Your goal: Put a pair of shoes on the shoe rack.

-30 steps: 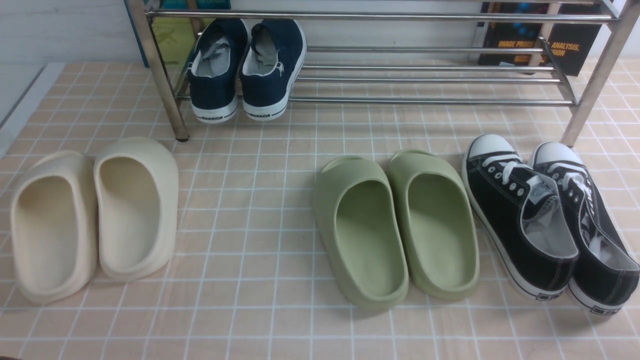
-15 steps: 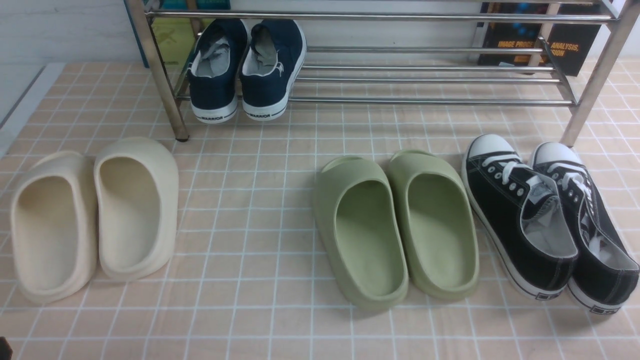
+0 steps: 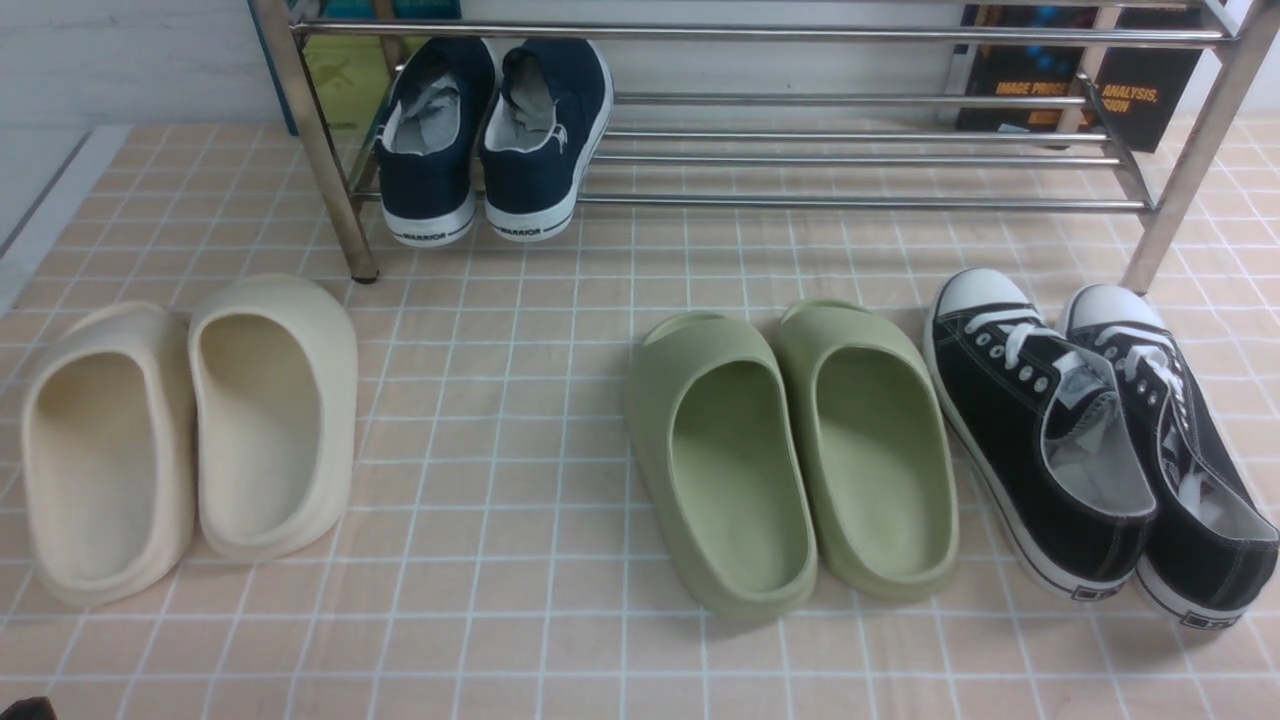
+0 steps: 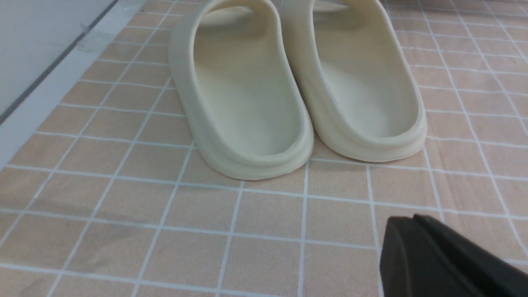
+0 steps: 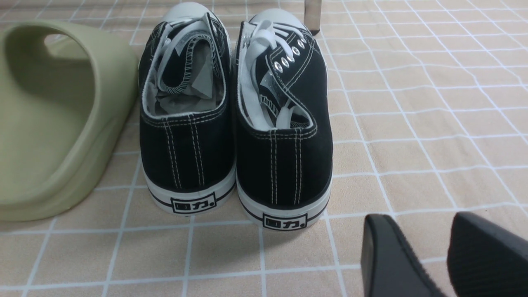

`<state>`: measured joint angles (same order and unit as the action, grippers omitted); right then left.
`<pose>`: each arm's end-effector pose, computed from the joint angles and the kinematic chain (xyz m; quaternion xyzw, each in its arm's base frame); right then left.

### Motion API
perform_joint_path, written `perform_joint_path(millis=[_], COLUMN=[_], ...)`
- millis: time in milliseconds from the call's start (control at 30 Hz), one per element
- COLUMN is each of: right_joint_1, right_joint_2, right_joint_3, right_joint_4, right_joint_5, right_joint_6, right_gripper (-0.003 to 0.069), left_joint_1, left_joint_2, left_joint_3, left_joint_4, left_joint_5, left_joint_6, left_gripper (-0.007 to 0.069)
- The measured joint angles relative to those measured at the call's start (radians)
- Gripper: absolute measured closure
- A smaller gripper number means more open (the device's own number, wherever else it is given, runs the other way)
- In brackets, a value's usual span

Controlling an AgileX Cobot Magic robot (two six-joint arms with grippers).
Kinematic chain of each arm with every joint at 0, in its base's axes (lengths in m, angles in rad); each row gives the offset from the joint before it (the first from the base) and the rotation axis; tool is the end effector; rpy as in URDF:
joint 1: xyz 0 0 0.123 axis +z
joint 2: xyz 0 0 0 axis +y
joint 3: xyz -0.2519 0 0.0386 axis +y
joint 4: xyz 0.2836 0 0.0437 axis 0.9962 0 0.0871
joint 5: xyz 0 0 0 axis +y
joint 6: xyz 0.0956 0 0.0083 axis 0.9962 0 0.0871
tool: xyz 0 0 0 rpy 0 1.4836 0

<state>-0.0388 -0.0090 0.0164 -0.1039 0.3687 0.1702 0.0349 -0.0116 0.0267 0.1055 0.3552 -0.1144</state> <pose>0.1234 -0.0084 0.1737 0.0560 0.7990 -0.0047 0.5987 0.1238 0.0078 0.1714 -0.0311 0.7986 0.0205 0.6007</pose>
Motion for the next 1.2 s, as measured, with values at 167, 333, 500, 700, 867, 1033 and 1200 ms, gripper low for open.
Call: perform_joint_path(millis=[167, 333, 500, 700, 867, 1033, 1200], right_joint_1=[0.0, 0.0, 0.0, 0.0, 0.0, 0.0, 0.0], right_joint_2=[0.0, 0.0, 0.0, 0.0, 0.0, 0.0, 0.0], right_joint_3=[0.0, 0.0, 0.0, 0.0, 0.0, 0.0, 0.0], right_joint_4=[0.0, 0.0, 0.0, 0.0, 0.0, 0.0, 0.0], right_joint_5=[0.0, 0.0, 0.0, 0.0, 0.0, 0.0, 0.0], right_joint_6=[0.0, 0.0, 0.0, 0.0, 0.0, 0.0, 0.0], right_gripper=[0.042, 0.042, 0.042, 0.042, 0.042, 0.042, 0.042], left_joint_1=[0.011, 0.011, 0.011, 0.011, 0.011, 0.011, 0.011], left_joint_2=[0.0, 0.0, 0.0, 0.0, 0.0, 0.0, 0.0], left_joint_3=[-0.002, -0.002, -0.002, -0.002, -0.002, -0.002, -0.002], left_joint_4=[0.002, 0.003, 0.003, 0.004, 0.004, 0.004, 0.006], left_joint_5=[0.005, 0.005, 0.005, 0.005, 0.005, 0.005, 0.005], left_joint_6=[0.022, 0.025, 0.025, 0.026, 0.026, 0.026, 0.026], left_gripper=[0.0606, 0.0604, 0.0601, 0.0594, 0.0589, 0.0587, 0.0587])
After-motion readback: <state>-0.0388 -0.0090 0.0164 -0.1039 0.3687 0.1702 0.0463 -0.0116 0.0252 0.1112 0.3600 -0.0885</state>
